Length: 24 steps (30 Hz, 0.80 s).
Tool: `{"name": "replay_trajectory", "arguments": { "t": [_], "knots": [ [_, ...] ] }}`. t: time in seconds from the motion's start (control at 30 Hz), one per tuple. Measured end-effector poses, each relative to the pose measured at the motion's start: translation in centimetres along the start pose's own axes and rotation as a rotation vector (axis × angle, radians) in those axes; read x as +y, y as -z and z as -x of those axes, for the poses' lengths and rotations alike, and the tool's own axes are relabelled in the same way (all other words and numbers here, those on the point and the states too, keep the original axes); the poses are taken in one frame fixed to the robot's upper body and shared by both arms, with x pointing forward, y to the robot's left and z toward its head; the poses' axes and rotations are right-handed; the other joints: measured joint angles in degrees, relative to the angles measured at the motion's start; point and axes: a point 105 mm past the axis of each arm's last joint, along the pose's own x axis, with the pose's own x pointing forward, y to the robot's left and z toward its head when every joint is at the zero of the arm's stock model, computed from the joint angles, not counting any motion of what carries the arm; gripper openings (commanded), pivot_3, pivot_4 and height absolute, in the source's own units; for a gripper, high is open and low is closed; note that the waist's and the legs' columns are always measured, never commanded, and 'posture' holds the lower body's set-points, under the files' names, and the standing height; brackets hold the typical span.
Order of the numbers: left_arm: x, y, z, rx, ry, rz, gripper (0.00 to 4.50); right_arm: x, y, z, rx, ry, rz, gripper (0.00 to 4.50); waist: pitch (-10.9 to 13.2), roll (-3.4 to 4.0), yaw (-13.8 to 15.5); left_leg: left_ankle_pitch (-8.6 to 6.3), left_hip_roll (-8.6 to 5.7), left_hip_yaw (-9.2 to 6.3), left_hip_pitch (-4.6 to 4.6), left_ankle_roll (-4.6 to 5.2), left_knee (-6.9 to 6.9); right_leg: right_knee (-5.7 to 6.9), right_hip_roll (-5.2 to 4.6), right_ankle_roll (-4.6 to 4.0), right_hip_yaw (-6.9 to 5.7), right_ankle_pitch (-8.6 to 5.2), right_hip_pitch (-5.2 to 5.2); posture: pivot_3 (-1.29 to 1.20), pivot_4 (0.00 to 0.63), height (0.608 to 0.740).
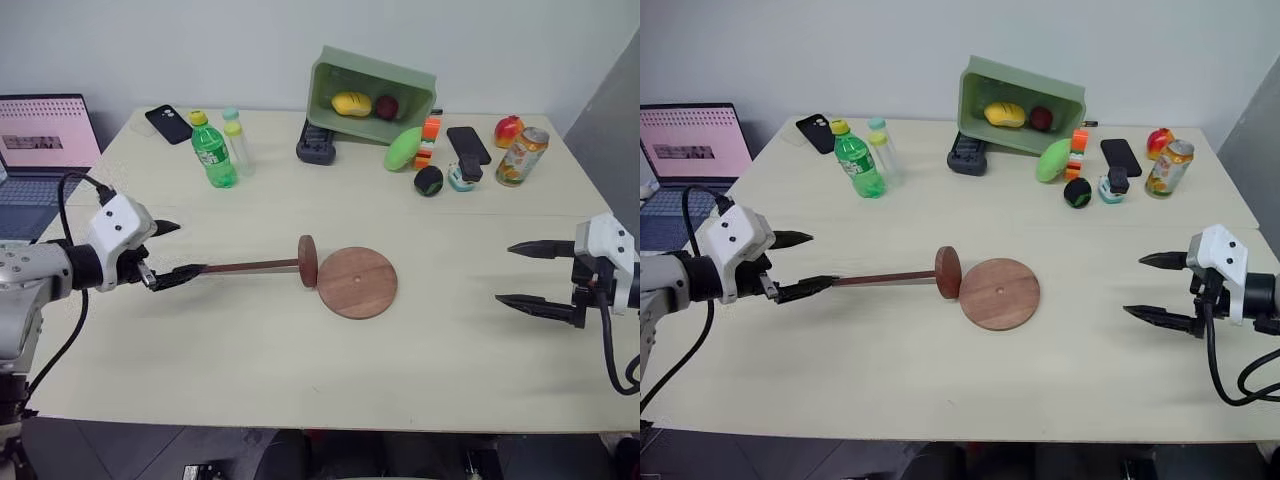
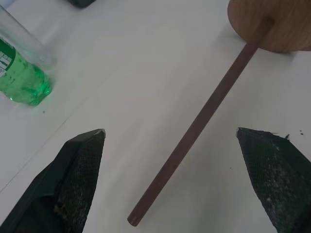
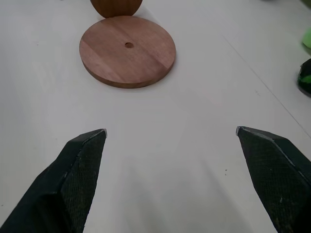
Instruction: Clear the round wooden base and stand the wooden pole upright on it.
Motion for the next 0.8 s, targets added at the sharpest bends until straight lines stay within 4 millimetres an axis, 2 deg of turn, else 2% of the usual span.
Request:
{"name": "replay_trajectory", "arguments": {
  "t": [0.3,0.5,0.67,0.8],
  "knots": [
    [-0.8,0.6,-0.5,0.029,0.061,-0.006,4.5,0.1,0.0,-0.1,0.013,-0.012,0.012,4.49,0.0,0.0,0.0,-0.01,0.0,-0.02,-0.04,0.01,0.01,-0.03,0.0,0.0,-0.02,0.0,-0.01,0.0,0.15,0.74],
    [-1.0,-0.2,-1.0,0.022,0.097,-0.053,4.5,0.8,-0.5,-0.6,-0.008,-0.038,0.017,4.49,0.0,0.01,0.0,-0.01,-0.02,-0.02,-0.06,0.01,0.02,-0.03,0.02,0.0,-0.03,0.0,-0.01,0.0,0.15,0.74],
    [-2.4,-0.6,-2.3,0.055,0.195,-0.125,4.5,2.9,-2.4,-1.5,-0.058,-0.117,0.031,4.49,0.0,0.01,0.0,-0.01,-0.03,-0.07,-0.11,0.01,0.04,-0.03,0.07,0.0,-0.07,0.0,-0.01,0.0,0.15,0.74],
    [-3.2,-2.2,-4.0,0.075,0.256,-0.227,4.5,4.8,-5.1,-2.8,-0.133,-0.203,0.047,4.49,0.0,0.01,0.0,0.0,-0.09,-0.08,-0.14,0.01,0.08,-0.02,0.12,0.01,-0.09,0.01,0.0,0.0,0.15,0.74]
  ]
}}
